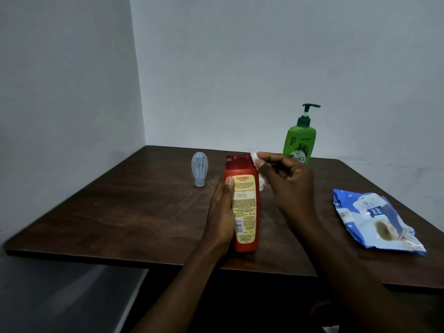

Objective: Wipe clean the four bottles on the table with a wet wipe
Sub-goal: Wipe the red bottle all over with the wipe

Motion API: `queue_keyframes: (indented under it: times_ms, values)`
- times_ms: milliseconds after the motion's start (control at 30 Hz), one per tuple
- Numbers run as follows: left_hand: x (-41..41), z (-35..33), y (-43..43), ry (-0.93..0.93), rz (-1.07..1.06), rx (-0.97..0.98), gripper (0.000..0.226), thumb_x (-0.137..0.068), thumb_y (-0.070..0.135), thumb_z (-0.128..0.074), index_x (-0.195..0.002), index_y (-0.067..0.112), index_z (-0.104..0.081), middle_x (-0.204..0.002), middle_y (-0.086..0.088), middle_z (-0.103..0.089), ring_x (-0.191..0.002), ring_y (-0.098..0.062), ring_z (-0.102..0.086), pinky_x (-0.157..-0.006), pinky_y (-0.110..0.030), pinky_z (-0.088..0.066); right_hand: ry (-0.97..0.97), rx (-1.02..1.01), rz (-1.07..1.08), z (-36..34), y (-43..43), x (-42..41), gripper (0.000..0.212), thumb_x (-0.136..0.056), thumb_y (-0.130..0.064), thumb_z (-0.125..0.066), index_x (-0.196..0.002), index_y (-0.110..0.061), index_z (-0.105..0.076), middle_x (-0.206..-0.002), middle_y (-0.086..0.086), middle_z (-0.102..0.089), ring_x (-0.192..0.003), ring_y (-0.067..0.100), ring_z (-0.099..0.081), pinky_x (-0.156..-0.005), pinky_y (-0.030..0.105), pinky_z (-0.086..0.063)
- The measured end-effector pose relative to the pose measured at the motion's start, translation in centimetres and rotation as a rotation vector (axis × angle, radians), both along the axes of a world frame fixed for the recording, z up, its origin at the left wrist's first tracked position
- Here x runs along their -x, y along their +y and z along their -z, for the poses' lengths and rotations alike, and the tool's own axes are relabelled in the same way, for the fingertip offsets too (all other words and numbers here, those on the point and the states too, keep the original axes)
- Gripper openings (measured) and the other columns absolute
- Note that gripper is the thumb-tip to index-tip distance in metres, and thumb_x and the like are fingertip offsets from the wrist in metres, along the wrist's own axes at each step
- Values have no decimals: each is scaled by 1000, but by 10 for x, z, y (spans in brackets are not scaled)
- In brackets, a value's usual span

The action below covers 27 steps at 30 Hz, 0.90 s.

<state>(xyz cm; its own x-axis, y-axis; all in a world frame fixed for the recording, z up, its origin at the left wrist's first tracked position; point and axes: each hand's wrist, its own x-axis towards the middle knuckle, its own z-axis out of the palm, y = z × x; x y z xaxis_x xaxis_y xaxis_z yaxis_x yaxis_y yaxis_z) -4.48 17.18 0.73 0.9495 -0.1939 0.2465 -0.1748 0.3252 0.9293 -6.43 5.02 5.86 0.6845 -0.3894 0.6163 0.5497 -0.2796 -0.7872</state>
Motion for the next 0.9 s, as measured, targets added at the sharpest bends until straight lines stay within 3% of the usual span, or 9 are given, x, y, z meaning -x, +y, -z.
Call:
queue_keyframes:
  times_ms: [100,233,367,467,567,700,800,900]
  values:
    - [-2,-1,-1,-23,-65,-9,42,-96,49,-40,-129,27,-52,-109,1,-71,-99,-14,-71,-80,-30,-58,55,-74,-80,-1,-1,0,16,-86,-20,-76,-102,-16,-77,-98,-4,-78,-97,10,-73,-86,36,-60]
    - [-2,-5,-3,-80,-144,-119,36,-99,54,-35,-129,37,-46,-112,4,-66,-101,-13,-68,-83,-31,-56,-32,91,-45,9,6,12,17,-86,-19,-77,-103,-16,-78,-100,-6,-76,-101,5,-70,-78,18,-55]
    - [1,-3,-5,-160,-162,-214,70,-80,85,-43,-137,46,-38,-134,8,-58,-122,-14,-58,-103,-47,-48,-128,226,-21,12,7,19,17,-87,-11,-76,-104,-14,-78,-102,-5,-73,-102,9,-69,-81,24,-58]
    - [3,4,-2,-198,-108,-245,88,-75,78,-59,-149,42,-28,-143,4,-52,-128,-16,-55,-107,-51,-45,-134,233,-37,5,9,18,16,-86,-12,-76,-101,-18,-78,-100,-6,-74,-99,8,-70,-81,26,-59]
    - [5,3,-2,-277,-112,-370,100,-67,63,-65,-152,43,-17,-146,6,-46,-127,-13,-51,-106,-45,-46,-113,178,-42,-11,10,13,13,-85,-20,-78,-98,-18,-78,-99,-5,-74,-98,9,-70,-78,25,-59]
    - [3,-4,-2,-284,-80,-265,63,-71,49,-63,-131,43,-47,-122,4,-61,-109,-12,-62,-96,-50,-52,-109,158,-45,-14,13,12,12,-85,-22,-78,-97,-21,-78,-99,-6,-74,-98,9,-70,-80,29,-59]
    - [1,-6,0,-237,-5,-156,47,-83,36,-60,-129,36,-54,-117,-2,-67,-105,-25,-67,-92,-55,-54,-131,244,-10,5,14,17,14,-87,-18,-76,-101,-17,-79,-98,-7,-72,-98,9,-69,-81,24,-55]
    - [0,-4,3,-193,64,-36,37,-91,35,-55,-127,32,-57,-113,-4,-72,-102,-26,-71,-80,-46,-60,-142,346,33,19,11,19,16,-89,-13,-72,-105,-14,-78,-98,-3,-70,-98,10,-68,-82,25,-55]
